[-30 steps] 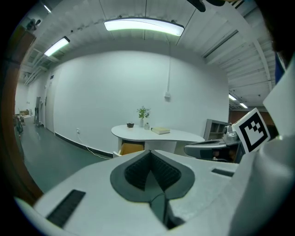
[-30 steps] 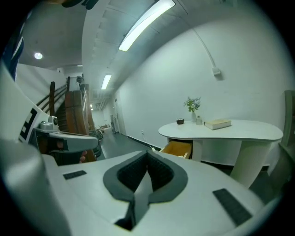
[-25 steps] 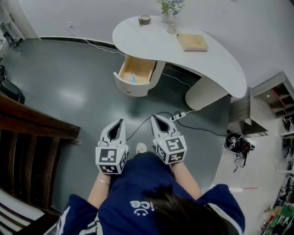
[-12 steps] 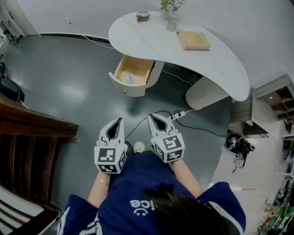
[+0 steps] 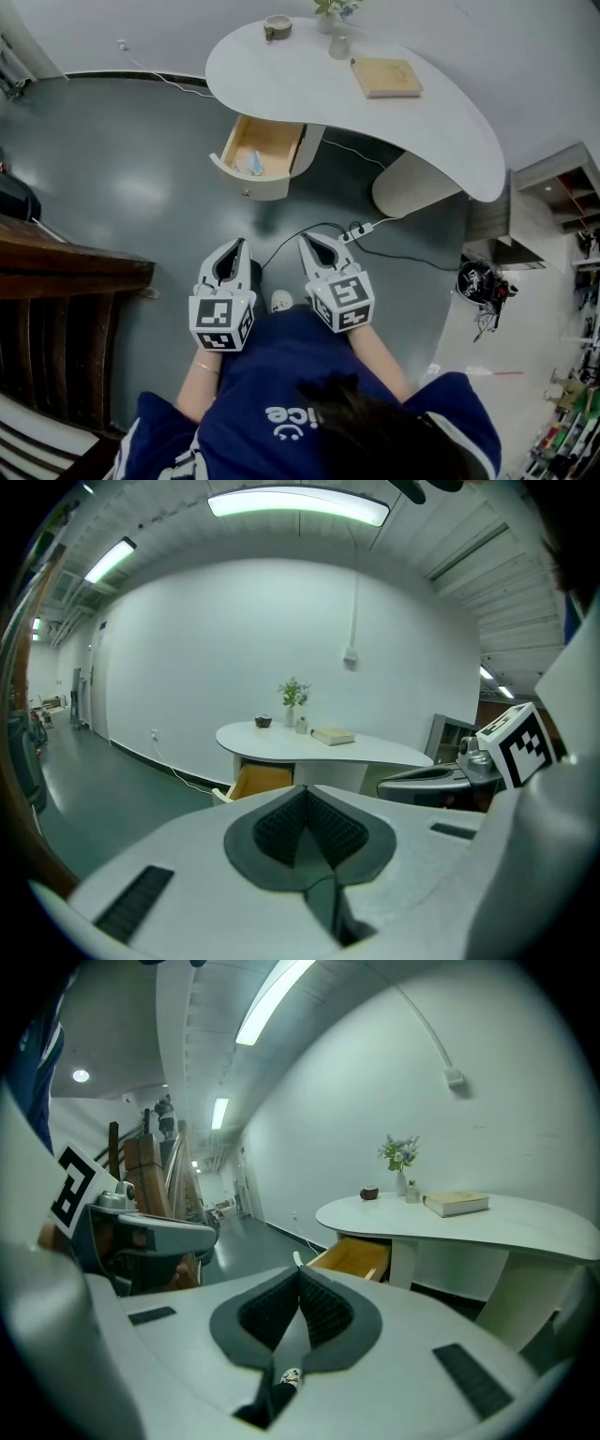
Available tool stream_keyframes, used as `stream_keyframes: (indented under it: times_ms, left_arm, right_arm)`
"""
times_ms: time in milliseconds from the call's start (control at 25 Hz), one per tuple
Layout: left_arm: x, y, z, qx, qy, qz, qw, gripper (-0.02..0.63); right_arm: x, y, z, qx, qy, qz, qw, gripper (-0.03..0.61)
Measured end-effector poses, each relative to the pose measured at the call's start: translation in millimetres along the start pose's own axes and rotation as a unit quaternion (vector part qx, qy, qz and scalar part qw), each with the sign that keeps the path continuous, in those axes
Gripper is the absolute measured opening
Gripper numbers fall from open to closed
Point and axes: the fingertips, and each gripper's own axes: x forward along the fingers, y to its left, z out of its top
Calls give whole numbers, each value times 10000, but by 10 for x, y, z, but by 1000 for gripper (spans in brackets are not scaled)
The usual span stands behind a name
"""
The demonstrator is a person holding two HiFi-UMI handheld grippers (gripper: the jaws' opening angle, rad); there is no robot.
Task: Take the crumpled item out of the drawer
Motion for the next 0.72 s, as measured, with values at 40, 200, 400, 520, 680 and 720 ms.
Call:
stream_keyframes:
  times_ms: [40, 200, 400, 520, 680, 720]
  left_arm:
    - [60, 25, 30, 21, 0, -34, 10000, 5]
    - [280, 181, 218, 77, -60, -110, 9999, 4]
    - [556, 534, 368, 59, -23, -100, 9999, 5]
    - [746, 752, 402, -1, 70, -159, 9998, 5]
    - [1036, 954, 535, -12, 116, -401, 9991, 3]
    - [1098, 1004, 576, -12, 111, -470, 9988, 5]
  right_arm:
    - [43, -39, 21, 25, -5, -45, 10000, 8]
    - [235, -162, 140, 155, -30, -168, 9997, 8]
    - [611, -256, 277, 254, 42, -242, 9994, 8]
    - [842, -291, 343, 274, 111, -316, 9991, 8]
    - [1149, -365, 501, 325, 135, -460, 9983, 8]
    - [1218, -374, 546, 338, 136, -501, 9981, 8]
